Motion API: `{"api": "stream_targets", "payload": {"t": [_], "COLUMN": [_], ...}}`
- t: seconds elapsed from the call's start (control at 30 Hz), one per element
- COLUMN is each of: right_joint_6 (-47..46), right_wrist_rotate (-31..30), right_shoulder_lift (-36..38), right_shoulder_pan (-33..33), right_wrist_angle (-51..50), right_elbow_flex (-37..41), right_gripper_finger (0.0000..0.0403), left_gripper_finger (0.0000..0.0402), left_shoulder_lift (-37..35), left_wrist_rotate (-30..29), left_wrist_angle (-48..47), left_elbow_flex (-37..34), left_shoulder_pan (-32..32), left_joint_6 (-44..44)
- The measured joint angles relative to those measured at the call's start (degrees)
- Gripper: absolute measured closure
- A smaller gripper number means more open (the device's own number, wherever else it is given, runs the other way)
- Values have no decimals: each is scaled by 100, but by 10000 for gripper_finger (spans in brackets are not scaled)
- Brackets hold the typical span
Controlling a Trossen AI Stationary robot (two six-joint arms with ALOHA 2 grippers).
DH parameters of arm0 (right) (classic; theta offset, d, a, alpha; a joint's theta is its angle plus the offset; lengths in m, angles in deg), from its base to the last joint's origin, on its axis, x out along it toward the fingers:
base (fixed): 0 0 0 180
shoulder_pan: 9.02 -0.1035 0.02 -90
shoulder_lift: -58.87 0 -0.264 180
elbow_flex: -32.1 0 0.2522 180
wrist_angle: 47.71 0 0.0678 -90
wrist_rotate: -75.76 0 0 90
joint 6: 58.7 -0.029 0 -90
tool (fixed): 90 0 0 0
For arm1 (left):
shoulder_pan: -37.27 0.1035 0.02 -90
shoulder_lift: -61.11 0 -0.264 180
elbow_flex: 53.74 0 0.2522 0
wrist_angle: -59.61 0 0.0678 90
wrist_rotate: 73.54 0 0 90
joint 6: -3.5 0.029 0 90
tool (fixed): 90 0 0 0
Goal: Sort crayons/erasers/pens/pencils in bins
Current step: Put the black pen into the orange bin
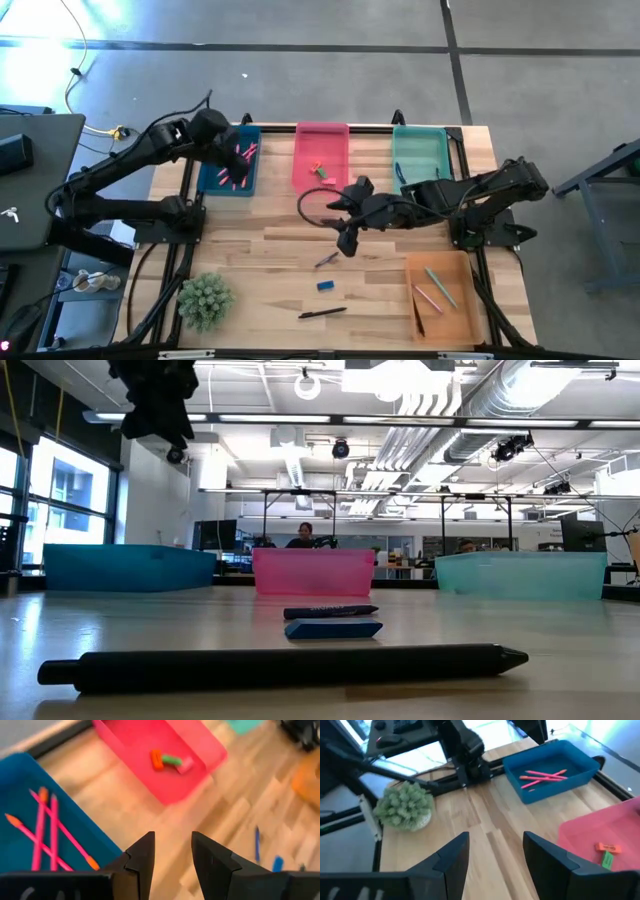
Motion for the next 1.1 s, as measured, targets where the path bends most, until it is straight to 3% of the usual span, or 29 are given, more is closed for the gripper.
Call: {"api": "stream_targets", "payload": {"t": [0.3, 0.57, 0.8, 1.1], "right_joint_6": [13, 13, 234, 651], "right_wrist_rotate": [100, 1114, 1564, 1548], "right_shoulder_lift": [-7, -566, -1231, -1793], "right_shoulder_pan": [-215, -240, -497, -1061], "right_wrist_angle": [-317, -689, -948, -879], "right_elbow_flex": [-66, -70, -68, -68], "right_gripper_finger": [226, 226, 226, 226], "left_gripper_finger": [286, 286, 286, 286], "left_shoulder_lift": [0, -2, -2, 7], "left_wrist_rotate": [-27, -54, -736, -1121], "left_wrist_angle": [-468, -840, -1198, -1262], "left_elbow_flex": [-2, -2, -4, -4], "left_shoulder_pan": [-957, -1652, -2250, -2645], "left_joint_6": [-833, -1702, -2187, -2481]}}
